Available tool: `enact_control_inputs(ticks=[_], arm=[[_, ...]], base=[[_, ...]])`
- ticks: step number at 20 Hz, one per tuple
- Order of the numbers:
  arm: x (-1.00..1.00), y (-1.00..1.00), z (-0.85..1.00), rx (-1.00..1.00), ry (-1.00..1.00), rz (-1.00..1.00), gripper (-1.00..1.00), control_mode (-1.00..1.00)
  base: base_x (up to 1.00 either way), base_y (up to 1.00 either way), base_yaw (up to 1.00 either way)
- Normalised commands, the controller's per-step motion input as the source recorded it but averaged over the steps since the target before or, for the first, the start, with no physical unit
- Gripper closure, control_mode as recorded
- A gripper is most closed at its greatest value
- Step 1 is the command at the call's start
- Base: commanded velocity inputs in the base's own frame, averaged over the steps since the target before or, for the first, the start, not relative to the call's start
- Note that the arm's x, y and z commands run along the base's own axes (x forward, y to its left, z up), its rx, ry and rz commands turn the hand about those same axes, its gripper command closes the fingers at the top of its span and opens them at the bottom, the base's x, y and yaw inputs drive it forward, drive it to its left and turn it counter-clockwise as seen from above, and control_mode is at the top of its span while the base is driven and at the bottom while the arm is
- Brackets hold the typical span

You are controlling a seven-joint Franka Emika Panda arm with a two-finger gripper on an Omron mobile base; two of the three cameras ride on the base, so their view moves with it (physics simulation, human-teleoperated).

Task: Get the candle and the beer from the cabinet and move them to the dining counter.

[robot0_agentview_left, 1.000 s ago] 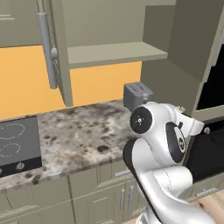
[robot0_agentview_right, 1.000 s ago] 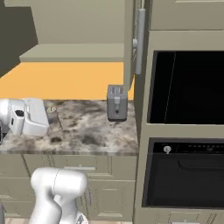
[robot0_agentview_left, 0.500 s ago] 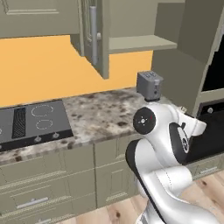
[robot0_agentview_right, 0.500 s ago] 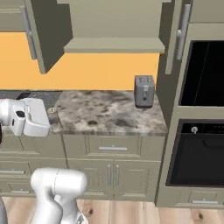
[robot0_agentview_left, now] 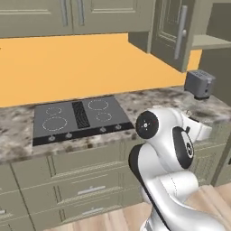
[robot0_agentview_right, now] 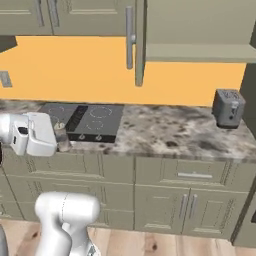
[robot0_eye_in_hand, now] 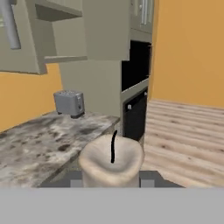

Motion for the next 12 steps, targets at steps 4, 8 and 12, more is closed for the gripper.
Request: enact_control_inputs(ticks=[4,8,12], arm=[[0.00,0.00,0.00,0.00,0.00,0.00,1.00,1.00],[0.00,0.00,0.00,0.00,0.00,0.00,1.00,1.00],[0.00,0.00,0.00,0.00,0.00,0.00,1.00,1.00]], base=[[0.00,0.88,0.43],[0.00,0.69,0.51],[0.00,0.55,0.54]])
